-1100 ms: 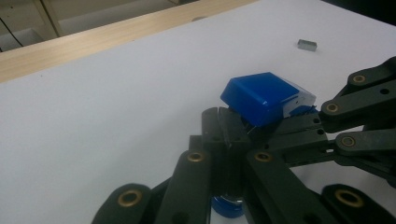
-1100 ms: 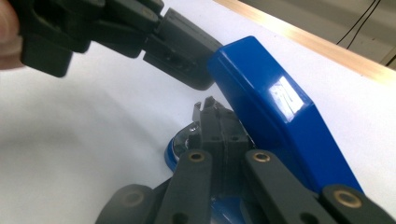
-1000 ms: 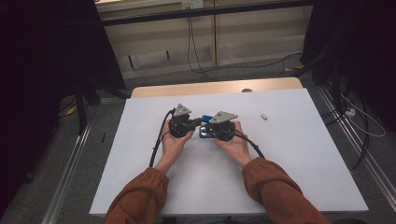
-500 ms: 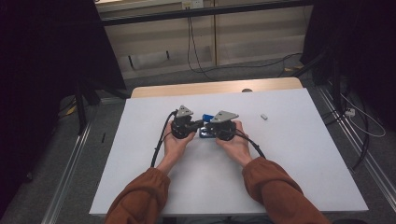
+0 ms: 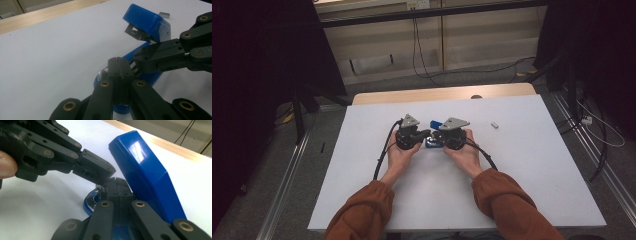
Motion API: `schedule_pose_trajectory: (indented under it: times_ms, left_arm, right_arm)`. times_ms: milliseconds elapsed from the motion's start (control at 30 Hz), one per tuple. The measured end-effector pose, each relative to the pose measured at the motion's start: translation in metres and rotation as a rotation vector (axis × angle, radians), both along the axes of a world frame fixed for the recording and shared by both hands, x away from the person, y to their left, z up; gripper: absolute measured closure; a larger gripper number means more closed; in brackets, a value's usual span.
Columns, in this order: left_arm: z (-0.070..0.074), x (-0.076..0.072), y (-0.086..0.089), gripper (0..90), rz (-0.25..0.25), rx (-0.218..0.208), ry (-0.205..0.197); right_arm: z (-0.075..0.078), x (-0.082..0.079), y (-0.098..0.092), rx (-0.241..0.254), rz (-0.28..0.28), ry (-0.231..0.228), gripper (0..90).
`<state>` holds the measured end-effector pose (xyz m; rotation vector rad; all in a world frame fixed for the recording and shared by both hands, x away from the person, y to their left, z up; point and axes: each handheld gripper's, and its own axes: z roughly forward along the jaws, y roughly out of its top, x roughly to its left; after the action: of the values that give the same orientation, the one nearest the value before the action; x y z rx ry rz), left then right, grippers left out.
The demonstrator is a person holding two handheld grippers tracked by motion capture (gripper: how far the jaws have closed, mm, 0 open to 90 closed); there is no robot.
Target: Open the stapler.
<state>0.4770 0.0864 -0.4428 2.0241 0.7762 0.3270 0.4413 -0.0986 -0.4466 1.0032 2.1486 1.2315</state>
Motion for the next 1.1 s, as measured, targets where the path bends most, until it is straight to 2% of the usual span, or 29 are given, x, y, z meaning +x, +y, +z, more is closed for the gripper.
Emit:
schedule_pose_trajectory:
  times_ms: [167, 433, 600, 733, 1100]
  left_arm:
    - [-0.0025, 0.0008, 0.0005, 90.0, -0.004, 0.010, 0.001]
    - [-0.0041, 0.0021, 0.0020, 90.0, -0.008, -0.009, 0.013]
    - [-0.0035, 0.0011, 0.0014, 90.0, -0.011, 0.011, -0.003]
    - [-0.0045, 0.0006, 0.0012, 90.0, -0.007, -0.005, 0.003]
    - [-0.0049, 0.0010, 0.0019, 90.0, -0.011, -0.008, 0.002]
  right_arm:
    - [0.0004, 0.0004, 0.0007, 0.010, -0.010, -0.008, 90.0]
    - [-0.0010, 0.0026, 0.0038, 0.008, -0.025, -0.018, 90.0]
    - [-0.0015, 0.0046, 0.0061, 0.007, -0.037, -0.026, 90.0]
    - [-0.0006, 0.0046, 0.0051, 0.011, -0.039, -0.027, 90.0]
    - [0.0035, 0.0031, 0.0013, 0.008, -0.058, -0.041, 90.0]
